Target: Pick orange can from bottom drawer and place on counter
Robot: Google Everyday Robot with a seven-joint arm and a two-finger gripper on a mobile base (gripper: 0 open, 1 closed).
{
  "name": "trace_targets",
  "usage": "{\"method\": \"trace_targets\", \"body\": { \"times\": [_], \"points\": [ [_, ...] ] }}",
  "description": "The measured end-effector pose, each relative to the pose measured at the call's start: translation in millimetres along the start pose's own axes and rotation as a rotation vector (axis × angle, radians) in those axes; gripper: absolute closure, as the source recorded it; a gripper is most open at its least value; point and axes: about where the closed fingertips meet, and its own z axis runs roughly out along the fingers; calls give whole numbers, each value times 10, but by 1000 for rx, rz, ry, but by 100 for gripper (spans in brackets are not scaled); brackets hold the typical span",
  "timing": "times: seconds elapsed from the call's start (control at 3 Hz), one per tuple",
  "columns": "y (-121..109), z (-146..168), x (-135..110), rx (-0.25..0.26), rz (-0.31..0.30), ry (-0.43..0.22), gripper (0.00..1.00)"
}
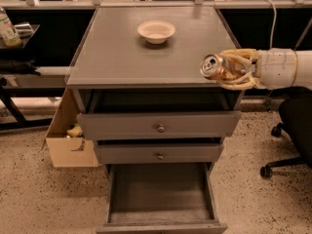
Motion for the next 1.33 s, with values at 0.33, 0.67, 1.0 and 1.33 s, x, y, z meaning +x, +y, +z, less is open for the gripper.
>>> {"method": "trace_targets", "body": {
  "times": [0.33, 0.67, 1.0, 1.33],
  "points": [
    [0, 0, 0, 0, 0, 0, 100],
    [-128, 42, 82, -14, 46, 36, 100],
    [-293, 113, 253, -40, 113, 81, 100],
    [-464, 239, 418, -63, 166, 107, 100]
  ]
}}
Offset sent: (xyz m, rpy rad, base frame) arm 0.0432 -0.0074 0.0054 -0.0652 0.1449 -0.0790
